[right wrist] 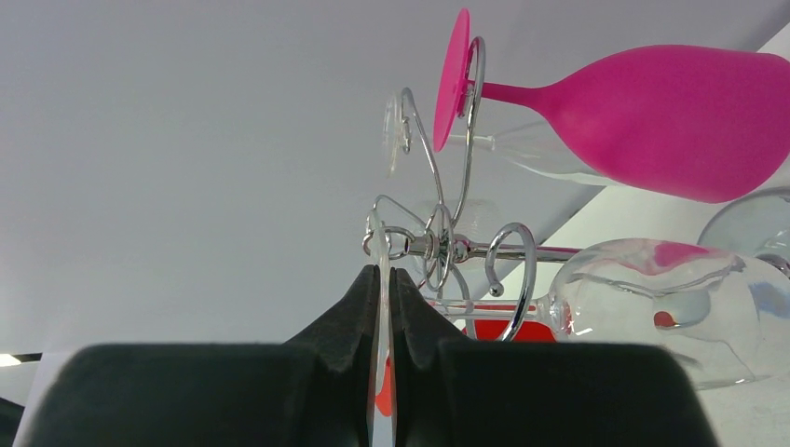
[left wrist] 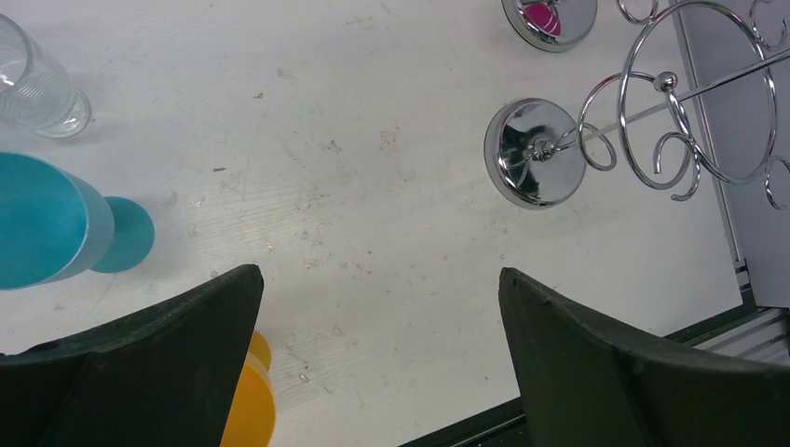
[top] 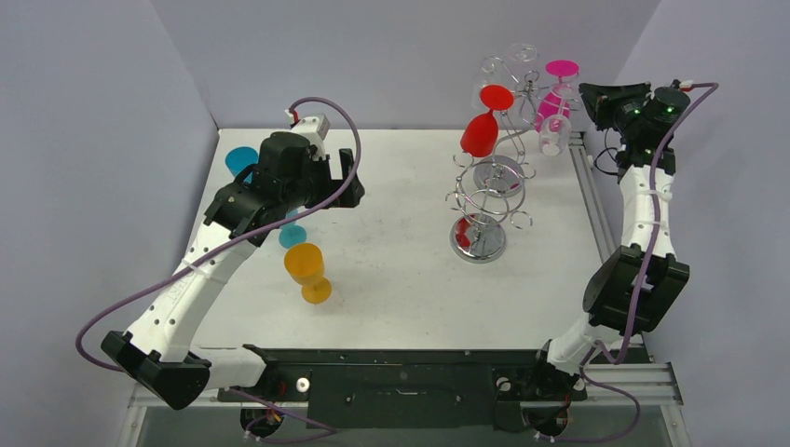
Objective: Take the wine glass off the wine glass rack
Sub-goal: Pick up the wine glass from the wine rack.
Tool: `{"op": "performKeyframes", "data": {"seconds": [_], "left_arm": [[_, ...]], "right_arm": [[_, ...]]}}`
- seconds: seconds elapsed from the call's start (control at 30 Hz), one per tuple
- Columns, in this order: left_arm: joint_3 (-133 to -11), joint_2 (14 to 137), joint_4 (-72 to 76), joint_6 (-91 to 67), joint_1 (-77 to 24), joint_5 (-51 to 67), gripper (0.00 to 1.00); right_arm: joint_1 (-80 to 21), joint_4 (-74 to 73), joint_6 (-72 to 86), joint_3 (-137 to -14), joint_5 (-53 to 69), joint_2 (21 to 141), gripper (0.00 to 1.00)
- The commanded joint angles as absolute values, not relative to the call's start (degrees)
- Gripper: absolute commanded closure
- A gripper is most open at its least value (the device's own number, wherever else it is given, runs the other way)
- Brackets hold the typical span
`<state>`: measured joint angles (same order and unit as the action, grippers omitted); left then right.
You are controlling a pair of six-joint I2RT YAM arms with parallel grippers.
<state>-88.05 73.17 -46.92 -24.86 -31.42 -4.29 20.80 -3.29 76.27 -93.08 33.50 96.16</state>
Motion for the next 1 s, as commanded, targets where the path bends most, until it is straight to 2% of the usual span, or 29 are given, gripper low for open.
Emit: {"op": "performKeyframes", "data": {"seconds": [0.0, 0.47, 0.97], "left_arm": [[-88.4, 72.2, -45.0, -25.0, -31.6, -5.4, 0.04], [-89.4, 71.3, -46.8, -24.7, -31.6, -6.3, 0.04], [-89.1, 70.6, -47.2, -24.5, -31.6, -6.7, 0.04]], "right_arm": [[20.5, 3.1, 78.3, -95.2, 32.8, 96.6, 1.00], [20.4, 7.3, 82.3, -95.6, 25.3, 99.0, 1.00], [20.6, 5.3, 80.8, -93.6, 19.6, 96.7, 1.00]]}}
